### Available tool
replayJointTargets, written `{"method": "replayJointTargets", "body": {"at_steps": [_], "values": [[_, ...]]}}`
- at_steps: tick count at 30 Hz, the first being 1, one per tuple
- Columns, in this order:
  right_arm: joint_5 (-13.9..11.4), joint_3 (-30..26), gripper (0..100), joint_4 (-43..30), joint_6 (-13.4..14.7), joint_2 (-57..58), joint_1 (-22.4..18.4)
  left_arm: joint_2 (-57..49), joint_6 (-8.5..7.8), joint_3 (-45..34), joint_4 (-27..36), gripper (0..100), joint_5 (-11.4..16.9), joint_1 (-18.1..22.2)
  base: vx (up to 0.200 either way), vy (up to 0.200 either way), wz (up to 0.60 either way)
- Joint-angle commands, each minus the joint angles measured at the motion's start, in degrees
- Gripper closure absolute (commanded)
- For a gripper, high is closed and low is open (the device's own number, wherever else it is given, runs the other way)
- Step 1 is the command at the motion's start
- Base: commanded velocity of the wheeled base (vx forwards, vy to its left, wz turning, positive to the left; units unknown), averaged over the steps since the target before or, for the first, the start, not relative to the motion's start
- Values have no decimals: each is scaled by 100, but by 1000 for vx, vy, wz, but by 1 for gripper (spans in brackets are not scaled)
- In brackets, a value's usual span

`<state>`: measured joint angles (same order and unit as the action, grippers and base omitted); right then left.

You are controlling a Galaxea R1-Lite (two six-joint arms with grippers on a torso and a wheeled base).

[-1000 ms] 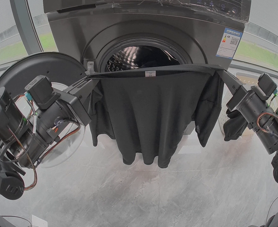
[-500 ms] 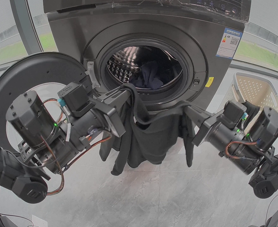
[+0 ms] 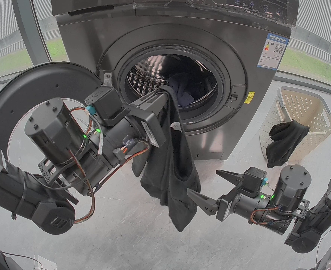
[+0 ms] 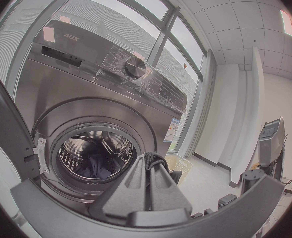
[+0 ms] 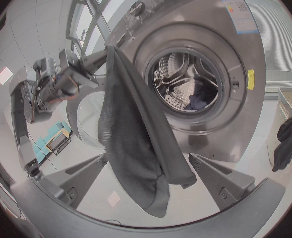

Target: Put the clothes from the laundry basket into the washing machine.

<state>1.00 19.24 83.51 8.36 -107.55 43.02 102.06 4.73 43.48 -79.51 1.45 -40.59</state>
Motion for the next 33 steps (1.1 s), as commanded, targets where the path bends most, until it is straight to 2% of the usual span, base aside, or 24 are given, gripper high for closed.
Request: {"method": "replayJointTargets", "body": {"at_steps": [1,9,11,20,26,30,33], "values": [[-188,669,0,34,-98,-750,-303,16,2,-42,-144,100,22,-168,0,0,0],[-328,1363,0,148,-160,-1322,-461,7,10,-182,-355,100,163,-168,0,0,0],[-416,1566,0,157,-195,-1480,-496,-2,10,-209,-381,100,286,-203,0,0,0],[-460,2339,0,131,-309,-1972,-909,-55,10,-332,-566,100,312,-212,0,0,0],[-452,2559,0,105,-327,-2139,-1033,-142,10,-428,-583,100,330,-221,0,0,0],[-460,2708,0,148,-318,-2324,-962,-160,10,-428,-583,100,330,-282,0,0,0],[-575,2796,0,166,-327,-2464,-901,-142,2,-437,-583,100,330,-300,0,0,0]]}}
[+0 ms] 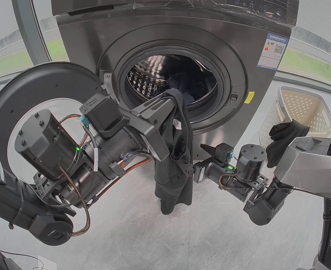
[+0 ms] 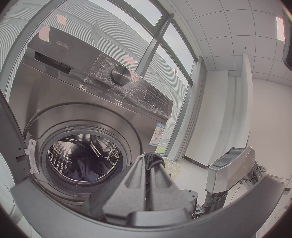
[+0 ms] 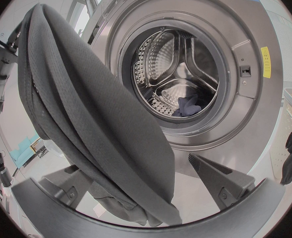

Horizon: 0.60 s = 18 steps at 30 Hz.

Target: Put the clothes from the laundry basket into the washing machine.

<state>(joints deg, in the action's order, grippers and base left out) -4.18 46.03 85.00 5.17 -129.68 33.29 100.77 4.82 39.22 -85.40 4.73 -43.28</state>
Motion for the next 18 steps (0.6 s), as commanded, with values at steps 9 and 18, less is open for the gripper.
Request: {"method": "replayJointTargets", "body": {"at_steps": [9,18], "values": [[-171,785,0,16,-16,-795,222,-66,2,-11,-3,100,63,-23,0,0,0],[-144,855,100,174,2,-795,134,-101,19,-28,32,100,-42,267,0,0,0]]}}
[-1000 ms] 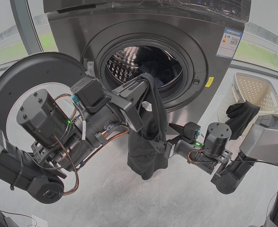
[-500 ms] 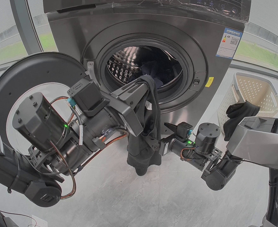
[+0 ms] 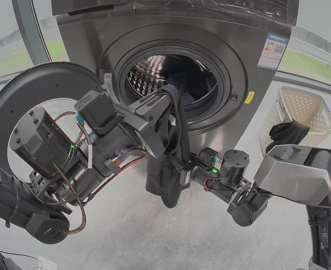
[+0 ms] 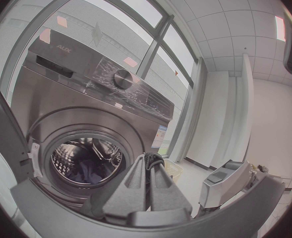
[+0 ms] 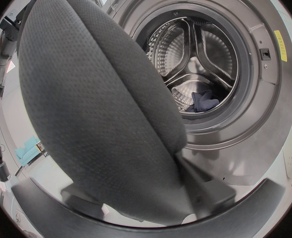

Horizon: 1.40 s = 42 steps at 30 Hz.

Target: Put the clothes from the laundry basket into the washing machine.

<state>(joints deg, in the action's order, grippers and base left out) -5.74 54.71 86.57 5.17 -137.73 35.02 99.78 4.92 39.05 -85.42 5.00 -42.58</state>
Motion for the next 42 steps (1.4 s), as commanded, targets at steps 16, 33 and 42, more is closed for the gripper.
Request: {"method": "replayJointTargets", "body": {"at_steps": [16,33,42], "values": [[328,-171,100,-17,63,1706,-233,718,-27,-1576,-98,100,-8,1094,0,0,0],[319,-470,100,-34,54,2066,-189,1492,-97,-2349,-335,0,379,1200,0,0,0],[328,-435,100,-34,72,2022,-154,1703,-501,-2955,-344,0,950,1129,0,0,0]]}}
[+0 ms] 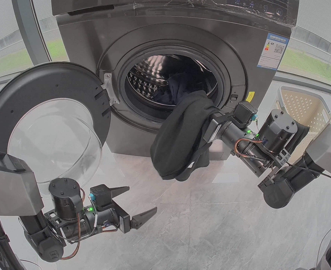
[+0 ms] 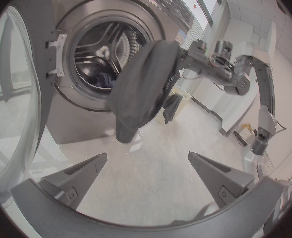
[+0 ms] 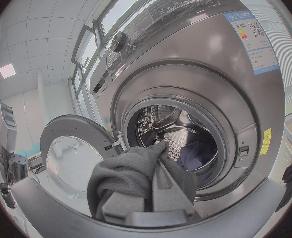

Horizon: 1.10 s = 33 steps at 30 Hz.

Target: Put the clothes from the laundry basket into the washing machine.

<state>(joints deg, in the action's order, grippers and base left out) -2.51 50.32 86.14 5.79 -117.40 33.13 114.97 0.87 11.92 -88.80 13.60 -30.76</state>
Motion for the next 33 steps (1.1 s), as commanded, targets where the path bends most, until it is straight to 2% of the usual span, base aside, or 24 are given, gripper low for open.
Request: {"method": "replayJointTargets", "body": {"at_steps": [1,6,7,9,12,18,21,23,33], "values": [[5,-31,100,8,27,-38,53,210,-122,-243,-6,0,160,-80,0,0,0],[14,-84,100,43,124,-143,246,219,-113,214,-6,0,178,-106,0,0,0],[14,-84,100,26,115,-161,255,219,-51,627,3,0,169,-106,0,0,0],[14,-84,100,26,115,-187,264,219,-51,785,3,0,169,-97,0,0,0],[14,-102,100,17,115,-284,316,289,54,1401,3,0,160,-106,0,0,0],[14,-119,100,-1,115,-319,404,632,133,2007,3,0,257,-106,0,0,0],[14,-128,100,-1,115,-319,440,843,309,2262,3,0,345,-106,0,0,0],[14,-137,100,-1,115,-319,457,957,370,2376,3,0,362,-106,0,0,0],[14,-242,100,8,115,-266,642,1625,370,3000,3,0,318,-71,0,0,0]]}}
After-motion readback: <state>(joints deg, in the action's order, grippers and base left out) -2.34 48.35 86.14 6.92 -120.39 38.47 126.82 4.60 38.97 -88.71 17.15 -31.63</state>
